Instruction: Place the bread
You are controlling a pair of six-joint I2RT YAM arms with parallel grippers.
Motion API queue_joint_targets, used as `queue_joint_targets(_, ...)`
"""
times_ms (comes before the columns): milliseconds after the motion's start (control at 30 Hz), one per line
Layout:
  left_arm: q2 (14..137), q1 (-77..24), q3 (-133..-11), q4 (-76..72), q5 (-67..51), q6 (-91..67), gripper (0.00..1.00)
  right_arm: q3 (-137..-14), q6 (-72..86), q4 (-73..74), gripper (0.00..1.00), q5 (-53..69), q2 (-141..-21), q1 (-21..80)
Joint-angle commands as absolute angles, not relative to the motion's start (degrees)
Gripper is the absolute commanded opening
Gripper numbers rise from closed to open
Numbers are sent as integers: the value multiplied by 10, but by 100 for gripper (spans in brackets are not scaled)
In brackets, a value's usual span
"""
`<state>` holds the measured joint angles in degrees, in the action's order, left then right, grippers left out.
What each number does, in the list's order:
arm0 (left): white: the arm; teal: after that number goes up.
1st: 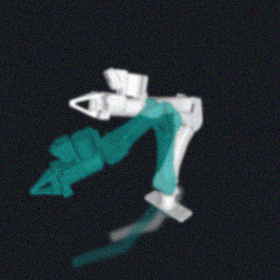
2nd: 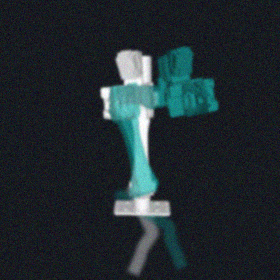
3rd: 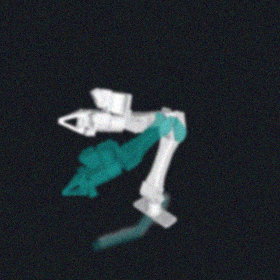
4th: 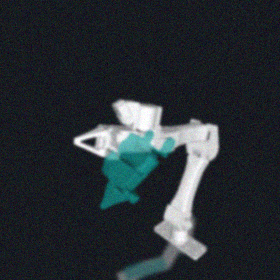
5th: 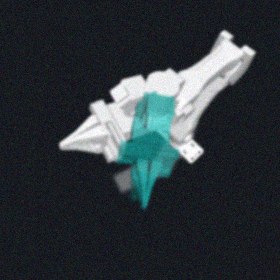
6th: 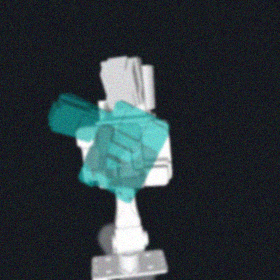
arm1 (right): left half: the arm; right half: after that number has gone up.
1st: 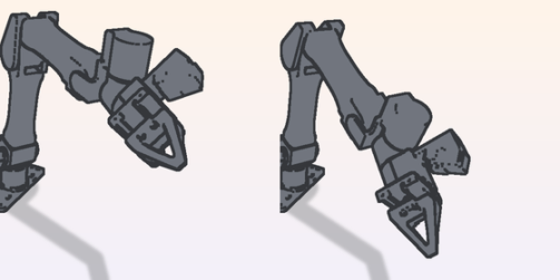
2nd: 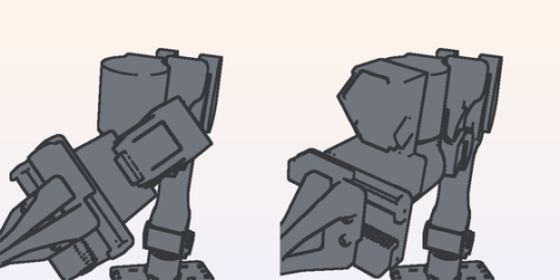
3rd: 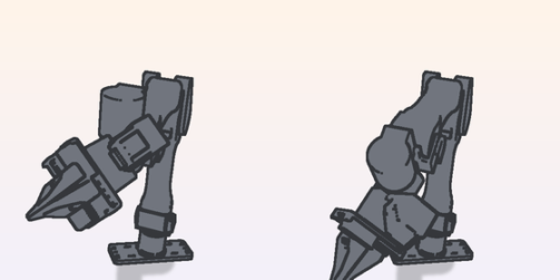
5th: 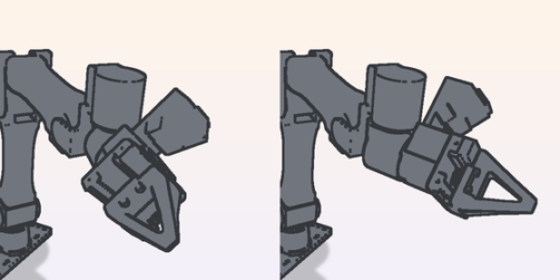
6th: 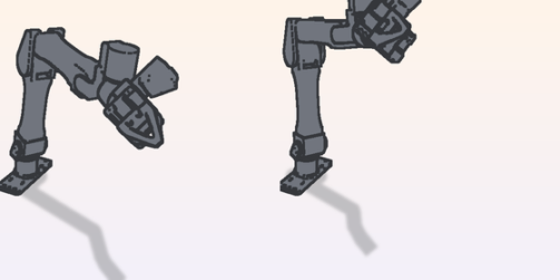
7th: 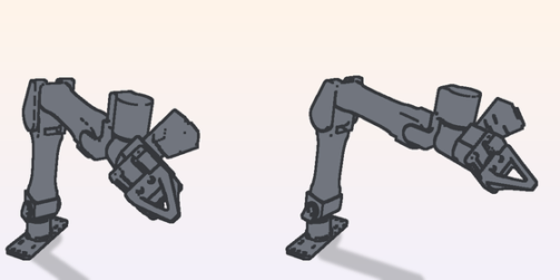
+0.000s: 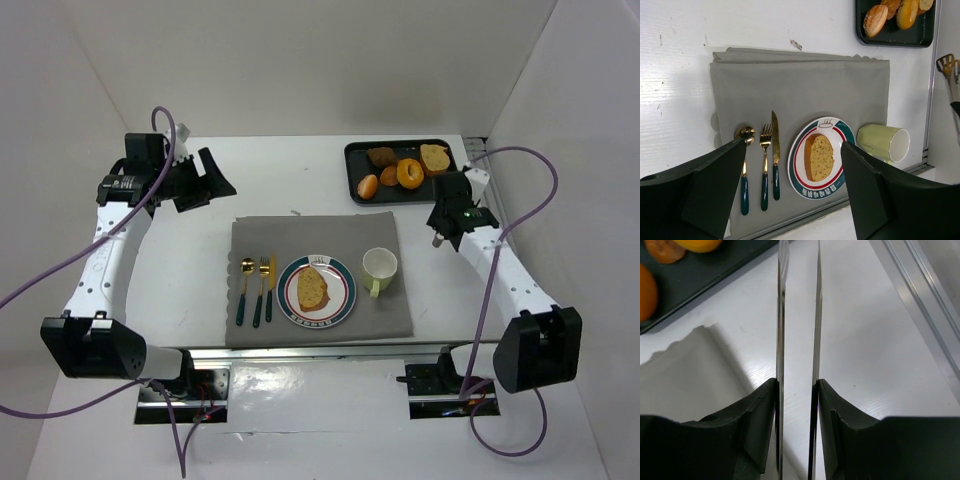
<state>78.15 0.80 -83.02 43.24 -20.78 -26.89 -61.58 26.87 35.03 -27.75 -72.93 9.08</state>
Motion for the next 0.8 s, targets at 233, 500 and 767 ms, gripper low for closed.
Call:
queue_joint_targets(233,794,6,-840,424,-220,-254,90,-433,303,127,51,-295,-751,55)
queue_joint_targets(500,794,6,-845,429,-214,-249,90,-526,296,207,100,-297,-732,49)
queue_joint_targets(767,787,6,-857,434,-220,-249,90,-713,276,318,100,-261,-789,49)
